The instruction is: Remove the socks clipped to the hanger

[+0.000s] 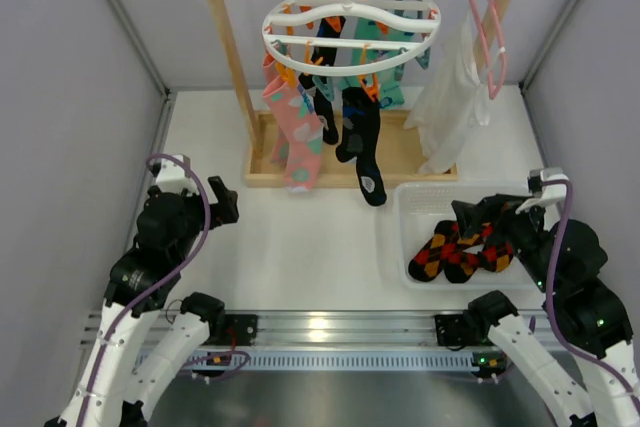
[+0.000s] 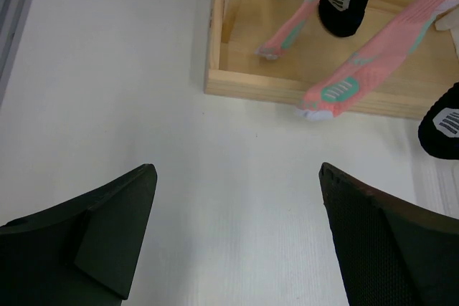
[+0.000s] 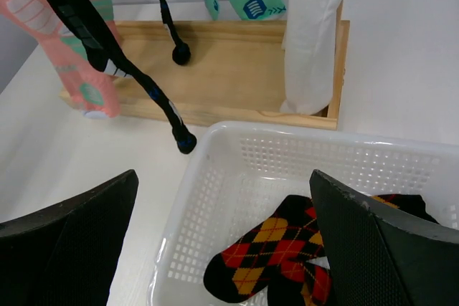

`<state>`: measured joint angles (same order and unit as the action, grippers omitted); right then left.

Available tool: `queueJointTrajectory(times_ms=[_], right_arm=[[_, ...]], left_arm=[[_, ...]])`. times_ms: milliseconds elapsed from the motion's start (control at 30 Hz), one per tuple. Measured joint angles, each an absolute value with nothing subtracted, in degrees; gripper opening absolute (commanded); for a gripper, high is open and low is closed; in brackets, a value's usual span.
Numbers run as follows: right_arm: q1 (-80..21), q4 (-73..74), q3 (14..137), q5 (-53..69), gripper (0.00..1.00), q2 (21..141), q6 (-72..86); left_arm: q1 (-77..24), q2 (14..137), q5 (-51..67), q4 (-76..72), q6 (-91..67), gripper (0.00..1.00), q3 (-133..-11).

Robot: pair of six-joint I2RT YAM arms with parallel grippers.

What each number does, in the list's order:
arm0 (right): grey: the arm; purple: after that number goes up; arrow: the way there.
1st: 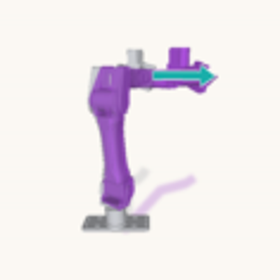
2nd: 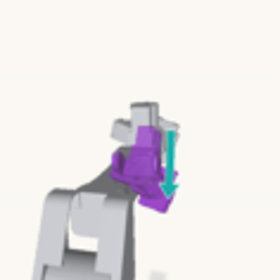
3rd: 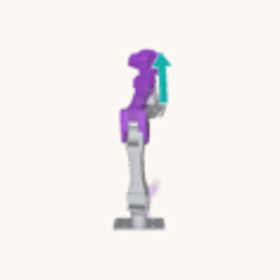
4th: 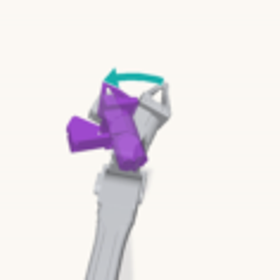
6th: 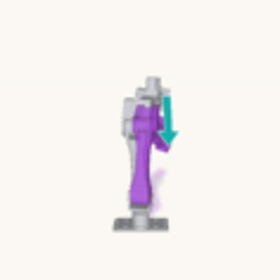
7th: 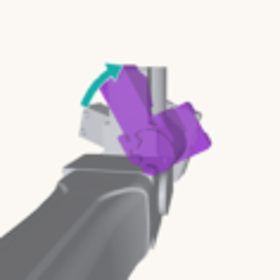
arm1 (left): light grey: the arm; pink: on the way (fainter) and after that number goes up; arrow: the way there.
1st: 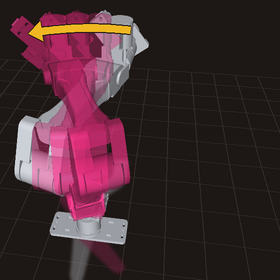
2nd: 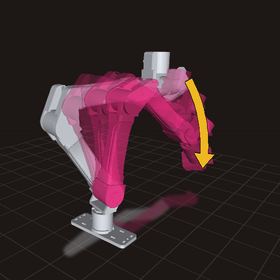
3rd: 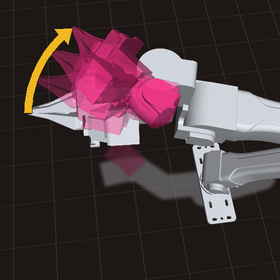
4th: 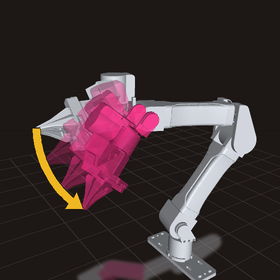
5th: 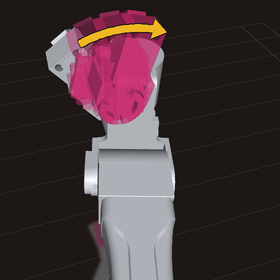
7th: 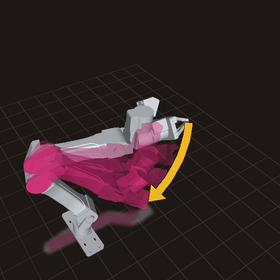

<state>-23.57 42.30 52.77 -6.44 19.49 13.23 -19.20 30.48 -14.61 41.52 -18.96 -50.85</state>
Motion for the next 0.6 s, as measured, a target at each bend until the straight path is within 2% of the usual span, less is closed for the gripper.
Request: queueJointTrajectory(times_ms=[300,433,600], right_arm=[[-23.6,37.3,45.8,-6.6,1.0,15.3,14.8],[-23.6,31.0,41.0,0.4,0.99,14.7,14.9],[-23.6,19.7,37.8,12.1,0.99,22.4,14.5]], left_arm=[[-19.2,30.3,-15.1,41.5,-19.6,0.99,-50.1],[-19.2,30.1,-15.1,41.5,-19.7,0.99,-50.0],[-19.2,30.1,-15.0,41.5,-19.9,0.98,-50.0]])
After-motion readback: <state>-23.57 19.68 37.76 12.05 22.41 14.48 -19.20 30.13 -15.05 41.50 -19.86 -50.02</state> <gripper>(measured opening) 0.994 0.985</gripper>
